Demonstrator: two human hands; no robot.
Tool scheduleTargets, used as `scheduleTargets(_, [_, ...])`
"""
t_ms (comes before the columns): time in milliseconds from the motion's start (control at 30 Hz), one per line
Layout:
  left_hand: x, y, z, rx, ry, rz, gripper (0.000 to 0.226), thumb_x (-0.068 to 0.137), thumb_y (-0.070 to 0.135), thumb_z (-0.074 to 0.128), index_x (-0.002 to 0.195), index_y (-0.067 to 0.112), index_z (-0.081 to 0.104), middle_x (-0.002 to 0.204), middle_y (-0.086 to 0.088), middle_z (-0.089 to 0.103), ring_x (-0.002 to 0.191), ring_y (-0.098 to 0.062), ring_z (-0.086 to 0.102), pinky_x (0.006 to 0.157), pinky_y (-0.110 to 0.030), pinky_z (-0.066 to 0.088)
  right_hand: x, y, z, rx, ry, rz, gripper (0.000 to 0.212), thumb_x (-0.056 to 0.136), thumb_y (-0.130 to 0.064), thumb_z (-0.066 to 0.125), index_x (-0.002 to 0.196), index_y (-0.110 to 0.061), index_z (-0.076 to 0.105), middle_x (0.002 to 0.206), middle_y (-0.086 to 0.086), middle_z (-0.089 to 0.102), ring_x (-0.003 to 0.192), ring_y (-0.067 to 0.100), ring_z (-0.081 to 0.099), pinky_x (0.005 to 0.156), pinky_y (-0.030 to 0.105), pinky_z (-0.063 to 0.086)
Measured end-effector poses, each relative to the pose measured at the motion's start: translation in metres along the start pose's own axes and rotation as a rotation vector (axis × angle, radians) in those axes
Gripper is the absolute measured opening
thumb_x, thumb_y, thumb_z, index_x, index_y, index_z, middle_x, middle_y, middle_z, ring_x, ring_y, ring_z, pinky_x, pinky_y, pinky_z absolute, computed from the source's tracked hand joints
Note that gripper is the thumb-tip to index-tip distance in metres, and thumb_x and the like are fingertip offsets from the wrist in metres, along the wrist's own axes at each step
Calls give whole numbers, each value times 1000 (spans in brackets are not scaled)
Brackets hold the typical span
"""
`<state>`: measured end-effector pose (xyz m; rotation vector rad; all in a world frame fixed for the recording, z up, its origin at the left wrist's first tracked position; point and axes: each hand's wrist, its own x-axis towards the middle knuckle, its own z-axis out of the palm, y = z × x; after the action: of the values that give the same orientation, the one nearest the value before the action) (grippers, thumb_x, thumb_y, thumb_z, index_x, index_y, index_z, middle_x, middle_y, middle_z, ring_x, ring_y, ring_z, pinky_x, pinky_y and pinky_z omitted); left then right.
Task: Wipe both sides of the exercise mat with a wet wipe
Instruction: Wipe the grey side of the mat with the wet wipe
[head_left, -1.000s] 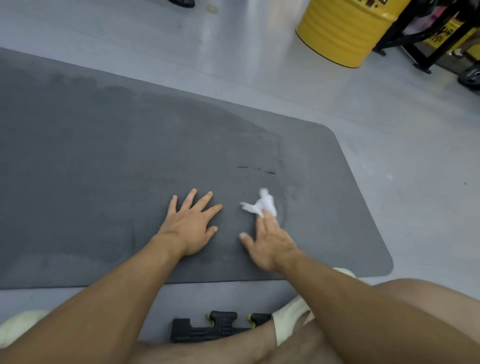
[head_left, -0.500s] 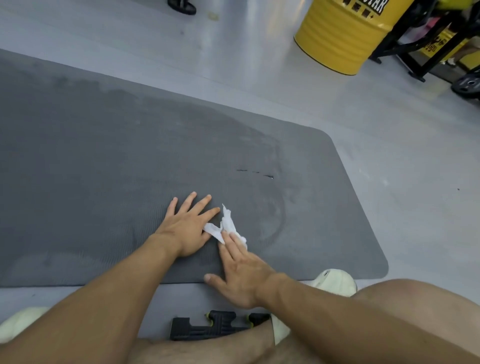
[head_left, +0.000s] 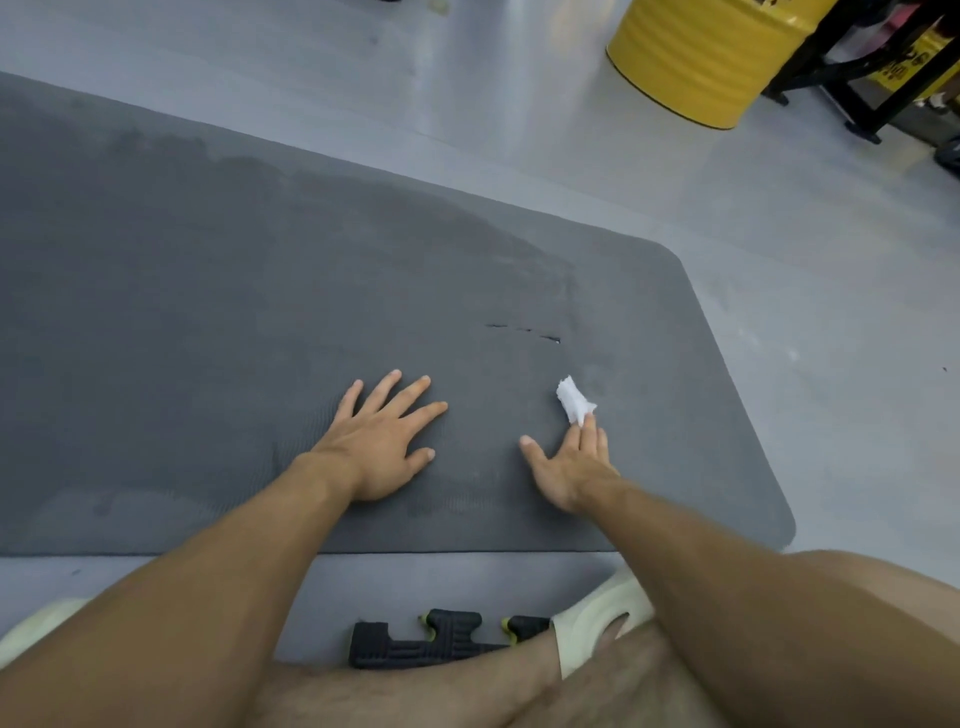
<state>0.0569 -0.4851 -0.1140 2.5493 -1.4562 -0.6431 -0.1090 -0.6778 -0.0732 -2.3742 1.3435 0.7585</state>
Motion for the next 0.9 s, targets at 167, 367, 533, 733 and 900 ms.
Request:
scheduleTargets(167, [-1,1,0,7,-5,-13,64,103,57,34,160,45,7,169,14,-14,156,-18,-18,125,-53,-9,-32,-15,16,-119,-67,-198,100,96,-73,25,159,-4,-9,165,4,-30,153,26,-24,126,44,-5])
scheduleTargets(367, [-6,10,-6,7,-32,-38,64,104,52,37,161,42,9,170,14,-13,156,-19,-16,125,-54,-4,-72,-34,48,-211,-95,-332,103,93,-78,16,159,-3,-11,164,7,-30,149,32,-32,125,47,-9])
scheduleTargets(533, [-13,9,-9,-21,-57,-32,62,104,49,38,161,42,13,170,15,-10,157,-18,-12,126,-51,-2,-91,-40,57,-235,-107,-561,99,95,-75,23,160,-9,-12,166,2,-27,151,25,-29,126,43,-9])
scheduleTargets(733, [-17,10,-19,-109,-64,-37,57,103,44,47,156,41,29,171,12,2,157,-18,-6,126,-52,1,-65,-42,35,-79,-61,-639,92,88,-62,51,161,-24,8,167,0,9,154,26,14,124,44,22])
scheduleTargets(900, [-5,29,-27,-376,82,-73,44,101,39,55,145,33,51,156,8,42,148,-19,31,122,-51,23,-52,-51,-24,424,8,-467,43,99,-14,56,142,-20,52,137,1,56,123,25,60,89,19,50])
